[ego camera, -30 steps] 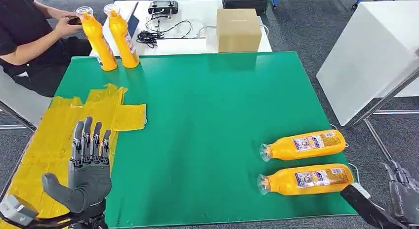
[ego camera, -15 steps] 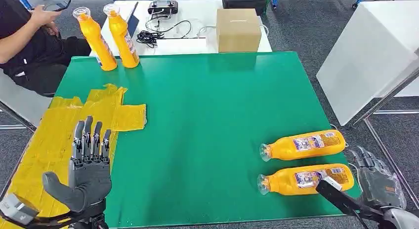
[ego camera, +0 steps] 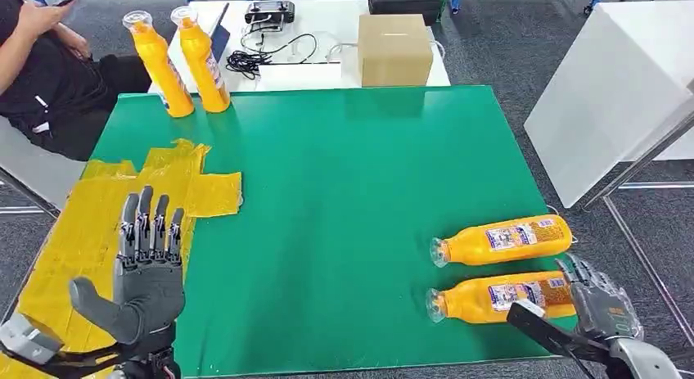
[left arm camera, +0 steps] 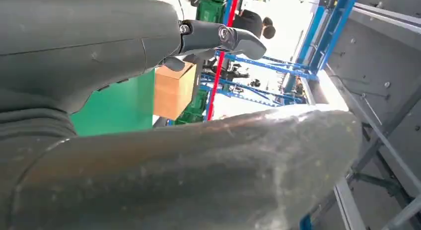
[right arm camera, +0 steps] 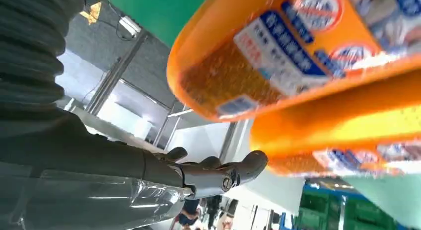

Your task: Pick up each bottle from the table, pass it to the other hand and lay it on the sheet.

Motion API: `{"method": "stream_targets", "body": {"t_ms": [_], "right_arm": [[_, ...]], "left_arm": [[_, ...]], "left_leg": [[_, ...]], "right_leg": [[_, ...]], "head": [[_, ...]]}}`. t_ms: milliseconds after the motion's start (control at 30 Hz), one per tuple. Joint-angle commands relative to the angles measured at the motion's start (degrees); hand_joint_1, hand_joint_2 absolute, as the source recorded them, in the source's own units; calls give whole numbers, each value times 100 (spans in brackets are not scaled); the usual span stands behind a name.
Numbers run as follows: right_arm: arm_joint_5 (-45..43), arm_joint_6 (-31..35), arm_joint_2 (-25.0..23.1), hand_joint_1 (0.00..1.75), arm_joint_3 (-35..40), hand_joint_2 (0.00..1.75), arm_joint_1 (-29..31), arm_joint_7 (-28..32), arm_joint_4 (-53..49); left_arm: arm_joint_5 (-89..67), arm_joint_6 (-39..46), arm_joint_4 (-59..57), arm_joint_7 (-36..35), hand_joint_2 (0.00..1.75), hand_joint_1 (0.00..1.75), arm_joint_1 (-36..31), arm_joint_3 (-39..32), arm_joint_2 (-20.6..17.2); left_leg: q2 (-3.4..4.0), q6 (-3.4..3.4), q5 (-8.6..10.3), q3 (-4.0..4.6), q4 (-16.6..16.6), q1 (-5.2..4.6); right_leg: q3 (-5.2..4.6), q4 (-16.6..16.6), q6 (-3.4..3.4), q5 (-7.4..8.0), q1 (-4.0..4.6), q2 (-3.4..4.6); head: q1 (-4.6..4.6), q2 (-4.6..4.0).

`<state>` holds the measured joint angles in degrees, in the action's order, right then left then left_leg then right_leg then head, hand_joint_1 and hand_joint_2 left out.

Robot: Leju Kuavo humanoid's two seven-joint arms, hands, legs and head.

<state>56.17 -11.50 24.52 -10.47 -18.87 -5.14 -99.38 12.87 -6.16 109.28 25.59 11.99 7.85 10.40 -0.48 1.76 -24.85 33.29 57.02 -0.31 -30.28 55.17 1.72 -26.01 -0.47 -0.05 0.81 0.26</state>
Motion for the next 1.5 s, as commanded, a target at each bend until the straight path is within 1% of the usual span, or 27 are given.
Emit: {"method": "stream_targets", "body": {"t_ms": [33, 233, 333, 467, 600, 667, 700, 767, 800, 833, 867, 900, 933, 1000, 1033, 1133, 1167, 1200, 1267, 1300, 1500], "right_arm": [[38, -19, 1, 0, 570, 175, 441, -60, 858], [115, 125, 1, 0, 979, 175, 746, -101, 1275], [115, 125, 1, 0, 979, 175, 746, -101, 1275], [115, 125, 1, 0, 979, 175, 746, -101, 1275], [100, 143, 56, 0, 1082, 175, 778, -125, 1302], [87, 151, 84, 0, 1137, 175, 787, -137, 1343], [79, 143, 123, 0, 1210, 175, 812, -135, 1383], [106, 28, 378, 0, 1533, 175, 807, -228, 1481], [-163, -175, 589, 0, 1683, 175, 747, -237, 1502], [-426, -317, 825, 3, 1814, 175, 670, -223, 1478], [-720, -411, 1064, 168, 1926, 175, 573, -219, 1432], [-1012, -516, 1293, 175, 2032, 175, 488, -231, 1389], [-1363, -584, 1582, 175, 2171, 175, 388, -248, 1318], [-1850, -713, 1951, 175, 2449, 175, 389, -354, 1235], [-1908, -738, 2004, 175, 2493, 175, 402, -387, 1195], [-2172, -740, 2186, 175, 2618, 175, 323, -512, 1143], [-2233, -720, 2214, 175, 2610, 175, 286, -527, 1130], [-2272, -694, 2252, 175, 2614, 175, 251, -532, 1114], [-2272, -694, 2252, 175, 2614, 175, 251, -532, 1114], [-2272, -694, 2252, 175, 2614, 175, 251, -532, 1114], [-2272, -694, 2252, 175, 2614, 175, 251, -532, 1114]], "left_arm": [[17, 14, -349, -52, 0, 0, -193, 123, -94], [40, 44, -390, -88, 0, 0, -235, 168, -103], [40, 44, -390, -88, 0, 0, -235, 168, -103], [40, 44, -390, -88, 0, 0, -235, 168, -103], [53, 62, -399, -102, 0, 0, -237, 169, -104], [61, 68, -416, -108, 0, 0, -247, 168, -106], [67, 68, -432, -112, 0, 0, -257, 173, -108], [89, 72, -464, -126, 0, 0, -287, 194, -120], [109, 74, -508, -129, 0, 0, -321, 216, -140], [130, 73, -562, -126, 0, 0, -358, 239, -164], [161, 83, -626, -112, 0, 0, -398, 257, -184], [190, 89, -688, -97, 0, 0, -441, 276, -208], [233, 101, -773, -70, 0, 0, -492, 295, -233], [296, 150, -834, -62, 0, 0, -607, 365, -268], [289, 160, -835, -83, 0, 0, -649, 382, -272], [327, 183, -879, -55, 0, 0, -648, 424, -306], [328, 176, -895, -55, 0, 0, -642, 431, -319], [329, 178, -910, -52, 0, 0, -635, 432, -324], [329, 178, -910, -52, 0, 0, -635, 432, -324], [329, 178, -910, -52, 0, 0, -635, 432, -324], [329, 178, -910, -52, 0, 0, -635, 432, -324]], "left_leg": [[10, -11, -6, -28, -10, 12], [12, -11, -3, -26, -11, 12], [7, -8, -1, -18, -10, 8], [7, -12, -5, -29, -10, 12], [3, -6, -1, -16, -7, 5], [11, -10, -6, -29, -8, 12], [6, -7, -1, -17, -7, 9], [7, -8, -1, -20, -7, 9], [8, -10, -4, -27, -7, 14], [5, -8, -1, -22, -8, 9], [2, -10, -2, -27, -8, 11], [-4, -6, -1, -20, -5, 8], [-7, -8, -3, -27, -5, 9], [-21, -8, -3, -32, -2, 7], [-18, -4, 1, -26, 1, 1], [-19, -7, -2, -49, -2, 7], [-11, 1, -5, -47, 0, 5], [-14, -7, -6, -54, -2, 14], [-24, -2, -6, -64, -4, 7], [-19, 5, -8, -59, 0, 7], [-22, 6, -14, -72, -5, 11]], "right_leg": [[33, -23, -3, 2, 12, 6], [29, -22, -4, 4, 12, 8], [21, -17, -3, 3, 8, 4], [34, -22, -5, 0, 12, 2], [19, -13, -2, 1, 5, 1], [33, -21, -3, 1, 12, 7], [22, -16, -3, 3, 9, 3], [24, -17, -2, 4, 9, 3], [33, -21, -3, 3, 13, 3], [26, -17, -2, 3, 9, 0], [34, -21, -2, 2, 11, -3], [25, -14, -1, 0, 8, -8], [34, -17, -1, -2, 9, -13], [40, -15, -1, -6, 6, -26], [27, -8, 0, -4, -2, -21], [41, -19, -2, -3, 3, -22], [29, -14, -1, -1, 1, -14], [42, -25, -4, 0, 10, -19], [28, -21, -1, -5, 3, -27], [12, -17, 14, -11, 3, -20], [29, -27, 13, -12, 8, -25]], "head": [[0, 0], [-2, 0], [0, 0], [-2, 0], [-2, 0], [0, 0], [0, 0], [0, 0], [-2, 0], [-2, 0], [0, 0], [-2, 0], [0, 0], [0, 0], [0, 0], [-2, 0], [2, 0], [-2, 0], [-2, 0], [2, 0], [0, 0]]}}
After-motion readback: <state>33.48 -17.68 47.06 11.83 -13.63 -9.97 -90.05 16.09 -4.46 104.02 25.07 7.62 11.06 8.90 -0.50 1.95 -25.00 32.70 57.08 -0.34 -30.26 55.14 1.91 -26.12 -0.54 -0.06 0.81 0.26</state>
